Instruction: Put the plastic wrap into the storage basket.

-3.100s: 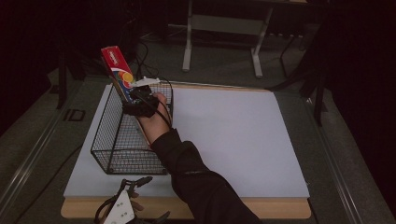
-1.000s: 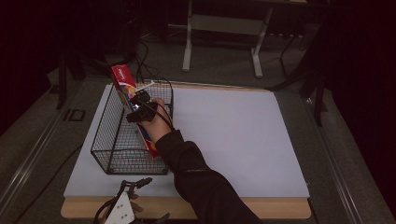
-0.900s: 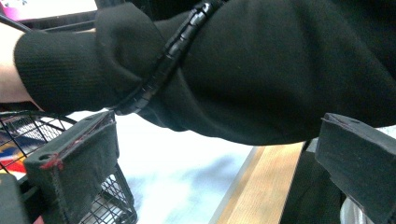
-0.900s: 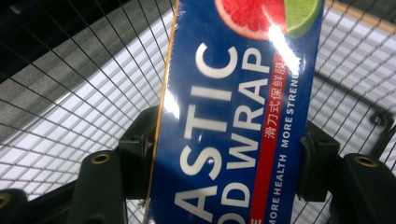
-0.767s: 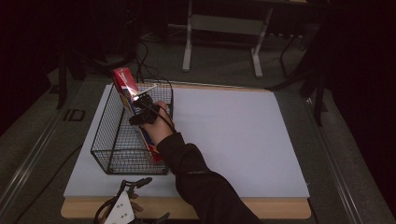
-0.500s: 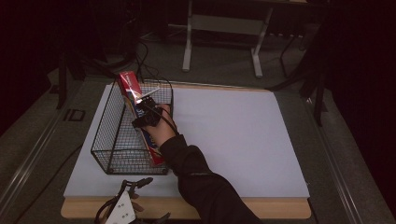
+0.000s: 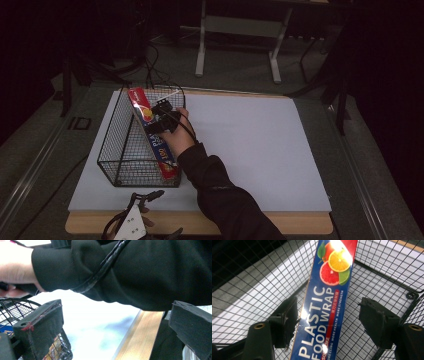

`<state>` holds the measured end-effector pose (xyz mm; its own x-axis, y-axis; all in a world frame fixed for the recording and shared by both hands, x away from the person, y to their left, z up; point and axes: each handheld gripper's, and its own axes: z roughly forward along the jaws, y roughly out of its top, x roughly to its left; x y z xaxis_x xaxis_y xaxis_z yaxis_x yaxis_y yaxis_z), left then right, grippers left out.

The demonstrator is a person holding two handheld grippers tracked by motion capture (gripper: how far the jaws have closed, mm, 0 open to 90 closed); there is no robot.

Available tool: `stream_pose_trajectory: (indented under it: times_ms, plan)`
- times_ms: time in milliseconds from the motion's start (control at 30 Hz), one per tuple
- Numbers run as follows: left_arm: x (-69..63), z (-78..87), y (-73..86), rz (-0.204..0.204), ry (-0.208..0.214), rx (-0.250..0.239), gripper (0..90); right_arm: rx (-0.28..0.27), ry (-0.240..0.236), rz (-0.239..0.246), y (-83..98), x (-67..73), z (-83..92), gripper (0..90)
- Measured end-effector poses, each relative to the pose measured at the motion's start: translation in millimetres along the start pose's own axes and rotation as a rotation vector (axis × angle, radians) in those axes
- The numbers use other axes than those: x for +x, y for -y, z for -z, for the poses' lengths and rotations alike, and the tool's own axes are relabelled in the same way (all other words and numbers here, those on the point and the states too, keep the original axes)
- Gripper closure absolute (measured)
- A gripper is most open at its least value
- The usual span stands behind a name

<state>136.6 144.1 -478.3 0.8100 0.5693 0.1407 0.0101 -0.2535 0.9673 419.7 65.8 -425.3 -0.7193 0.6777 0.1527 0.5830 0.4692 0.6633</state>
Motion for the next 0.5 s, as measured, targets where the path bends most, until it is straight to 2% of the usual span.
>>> stream_pose_trajectory:
  times_ms: [167,267,367,433,500]
  plan:
    - [0.4,-0.8,0.2,0.003,-0.001,0.003,0.1,-0.01,-0.03,0.019,2.5,-0.3,10.8,24.3]
    - [0.1,-1.0,0.2,0.001,-0.002,0.004,0.1,-0.018,-0.068,0.035,5.8,-0.7,18.8,18.7]
    - [0.5,-1.8,0.3,0.002,-0.003,0.007,0.2,-0.028,-0.084,0.072,9.1,-2.1,28.5,14.8]
    - [0.5,-2.2,0.6,0.005,-0.002,0.008,0.1,-0.032,-0.099,0.088,11.7,-3.5,35.8,14.9]
    - [0.3,-2.7,0.7,0.004,-0.002,0.01,0.1,-0.035,-0.092,0.1,14.5,-5.4,43.1,14.9]
